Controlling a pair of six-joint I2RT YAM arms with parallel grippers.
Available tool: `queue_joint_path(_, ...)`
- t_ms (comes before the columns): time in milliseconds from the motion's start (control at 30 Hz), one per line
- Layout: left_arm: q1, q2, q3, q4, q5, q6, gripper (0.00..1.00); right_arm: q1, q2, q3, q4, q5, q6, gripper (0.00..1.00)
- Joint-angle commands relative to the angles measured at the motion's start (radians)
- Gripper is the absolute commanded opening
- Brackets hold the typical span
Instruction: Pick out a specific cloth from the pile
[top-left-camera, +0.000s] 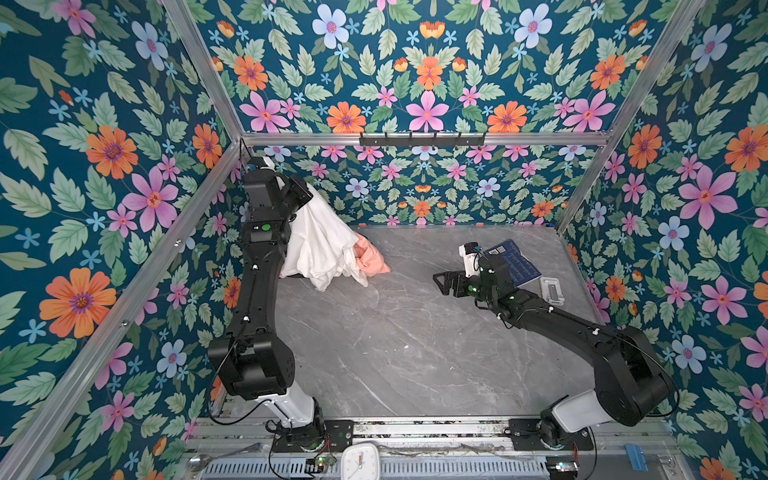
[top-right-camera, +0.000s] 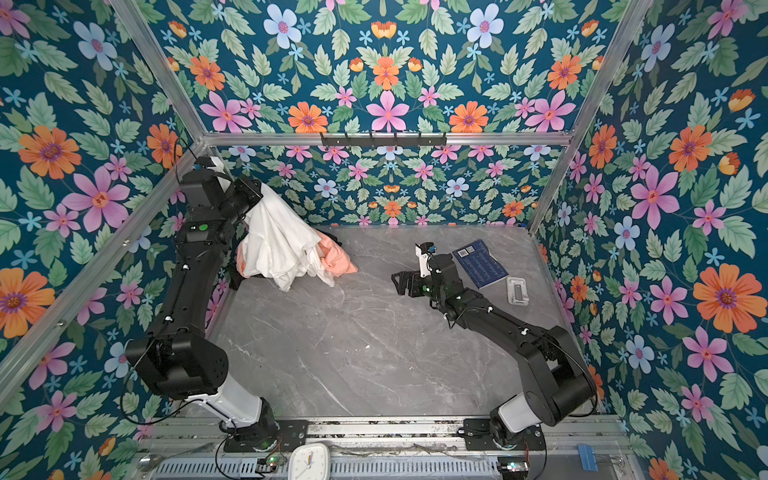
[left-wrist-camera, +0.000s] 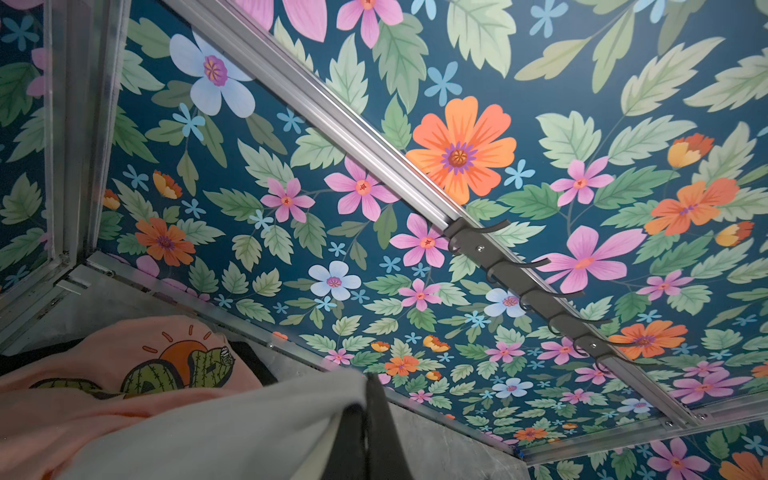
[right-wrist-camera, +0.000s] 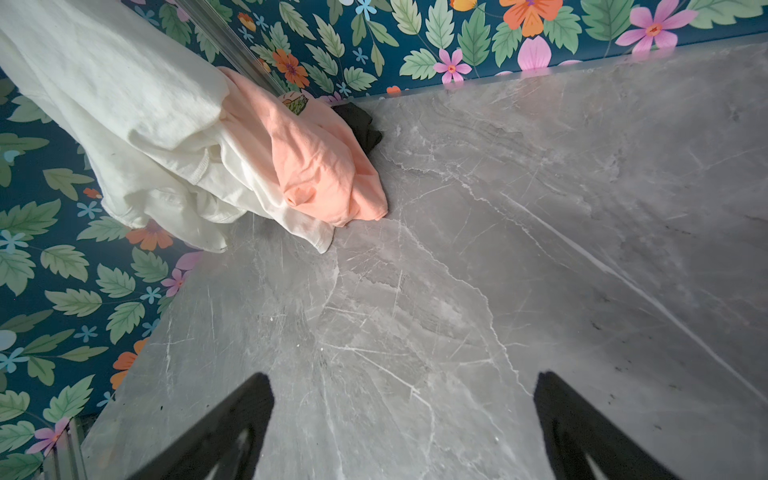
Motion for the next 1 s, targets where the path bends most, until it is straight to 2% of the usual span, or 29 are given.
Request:
queue_joint_path(0, -0.001, -0.013, 0.02, 0.071, 0.016, -0.004, 0.0, 0.005, 0.003, 0.01, 0.003, -0.005, -0.006, 0.99)
queue_joint_path(533, -0.001, -0.039, 0.033, 0.08, 0.039, -0.023, 0.0, 0.025, -0.021, 0.026, -0.003, -0.021, -0.016, 0.99)
queue_joint_path(733, -0.001, -0.068, -0.007, 0.104, 0.05, -0.034, 0.0, 0.044, -0.051, 0.047, -0.022, -0.023, -0.037, 0.99)
queue_joint_path(967, -0.007, -0.092, -0.052, 0.168, 0.128, -0.05, 0.0, 0.069, -0.088, 0.026, -0.002, -0.031, -0.047, 0.99)
